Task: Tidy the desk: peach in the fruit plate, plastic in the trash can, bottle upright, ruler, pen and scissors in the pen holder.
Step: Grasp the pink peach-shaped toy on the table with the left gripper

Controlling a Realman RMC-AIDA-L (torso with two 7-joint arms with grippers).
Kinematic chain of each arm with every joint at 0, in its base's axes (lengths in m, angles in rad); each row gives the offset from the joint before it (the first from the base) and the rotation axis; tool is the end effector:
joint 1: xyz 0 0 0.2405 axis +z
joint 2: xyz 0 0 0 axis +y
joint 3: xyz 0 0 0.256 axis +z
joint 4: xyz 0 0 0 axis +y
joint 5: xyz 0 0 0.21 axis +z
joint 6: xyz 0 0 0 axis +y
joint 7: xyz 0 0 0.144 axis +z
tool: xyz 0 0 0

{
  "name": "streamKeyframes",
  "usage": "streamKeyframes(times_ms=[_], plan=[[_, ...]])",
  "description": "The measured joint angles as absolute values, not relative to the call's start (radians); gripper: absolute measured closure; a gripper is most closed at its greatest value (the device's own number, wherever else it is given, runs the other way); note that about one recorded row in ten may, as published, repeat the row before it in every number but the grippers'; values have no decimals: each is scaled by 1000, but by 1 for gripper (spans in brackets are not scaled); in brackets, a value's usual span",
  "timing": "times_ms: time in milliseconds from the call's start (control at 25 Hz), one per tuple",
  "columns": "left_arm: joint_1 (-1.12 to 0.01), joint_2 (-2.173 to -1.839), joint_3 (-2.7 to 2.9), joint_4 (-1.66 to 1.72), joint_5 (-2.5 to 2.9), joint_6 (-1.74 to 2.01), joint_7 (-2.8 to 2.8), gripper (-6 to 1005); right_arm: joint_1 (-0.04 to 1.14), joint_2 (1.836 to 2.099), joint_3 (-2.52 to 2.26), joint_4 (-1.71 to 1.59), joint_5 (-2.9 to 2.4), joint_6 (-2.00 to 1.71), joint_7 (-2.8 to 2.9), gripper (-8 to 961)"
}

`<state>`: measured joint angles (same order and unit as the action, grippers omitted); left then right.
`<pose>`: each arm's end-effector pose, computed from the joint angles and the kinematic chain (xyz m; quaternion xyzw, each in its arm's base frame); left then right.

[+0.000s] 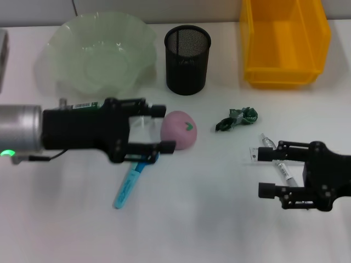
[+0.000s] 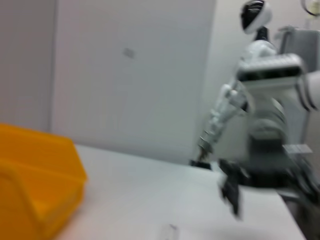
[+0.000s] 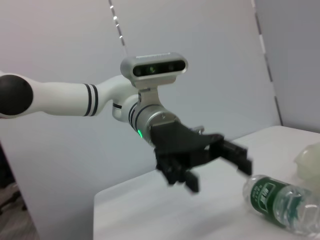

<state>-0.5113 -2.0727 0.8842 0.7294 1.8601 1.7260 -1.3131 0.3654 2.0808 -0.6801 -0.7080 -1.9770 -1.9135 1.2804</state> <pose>-0.2262 0.3102 -0.0028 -0.9565 -0.1029 -0.2706 0.0358 0.2752 0.2523 0.0139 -0.9348 0.1743 0.3078 0.0319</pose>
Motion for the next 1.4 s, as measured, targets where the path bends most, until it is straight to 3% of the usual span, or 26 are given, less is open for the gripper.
streamKeyframes(times_ms=[360, 880, 1400], plan=[[-642, -2079, 1092, 626, 1820, 1382, -1320, 244, 311, 2080, -673, -566, -1976, -1855, 1163, 212], [-648, -2080, 1398, 623, 1696, 1024, -1343, 257, 273, 2081, -627, -554, -1976, -1866, 1156, 212], [-614, -2074, 1418, 623, 1698, 982, -1365, 271, 282, 2080, -627, -528, -1976, -1867, 1159, 212]])
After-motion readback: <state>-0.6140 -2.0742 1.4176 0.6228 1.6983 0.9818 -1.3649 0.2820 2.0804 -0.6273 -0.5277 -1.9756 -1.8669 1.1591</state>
